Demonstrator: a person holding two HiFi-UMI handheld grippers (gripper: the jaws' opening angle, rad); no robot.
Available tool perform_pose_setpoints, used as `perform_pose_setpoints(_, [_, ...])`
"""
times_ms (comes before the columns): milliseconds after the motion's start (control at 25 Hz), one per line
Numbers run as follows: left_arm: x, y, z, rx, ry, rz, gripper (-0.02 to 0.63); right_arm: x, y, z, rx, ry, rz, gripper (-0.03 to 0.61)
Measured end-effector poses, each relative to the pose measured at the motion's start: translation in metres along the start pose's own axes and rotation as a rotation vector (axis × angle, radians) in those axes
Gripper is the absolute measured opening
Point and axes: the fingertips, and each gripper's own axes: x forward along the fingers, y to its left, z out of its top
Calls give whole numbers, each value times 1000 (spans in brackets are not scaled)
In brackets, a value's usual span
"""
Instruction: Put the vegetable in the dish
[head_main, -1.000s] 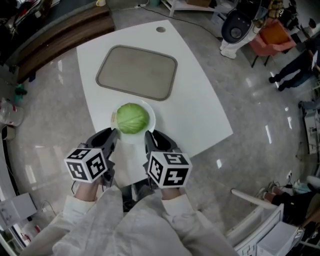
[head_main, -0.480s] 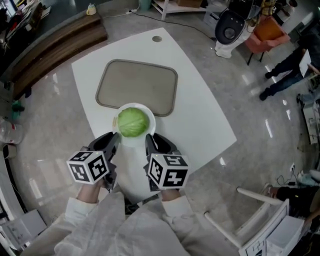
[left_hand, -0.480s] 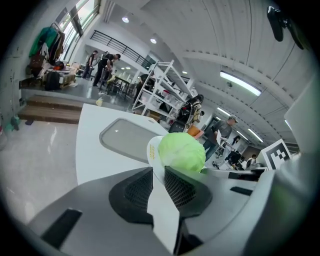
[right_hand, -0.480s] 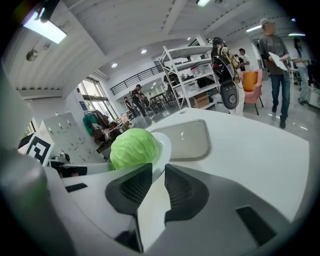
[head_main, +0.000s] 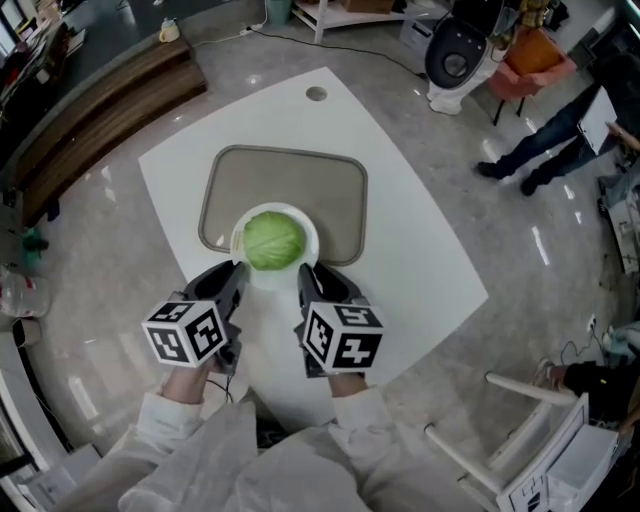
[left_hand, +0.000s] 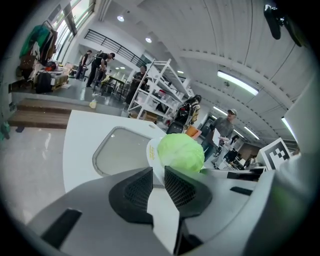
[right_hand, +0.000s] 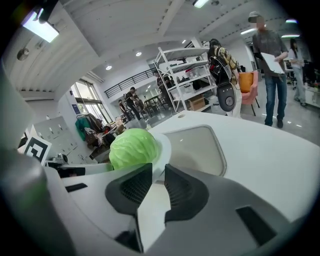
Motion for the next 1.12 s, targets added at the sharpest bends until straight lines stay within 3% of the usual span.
perform_pose_setpoints(640, [78,46,45,47,46,-34,69,82,-21,36,30,-16,-79,84])
perform_pose_setpoints(1120, [123,65,37,68,96,-26,69,123,-50,27,47,21,-114,84])
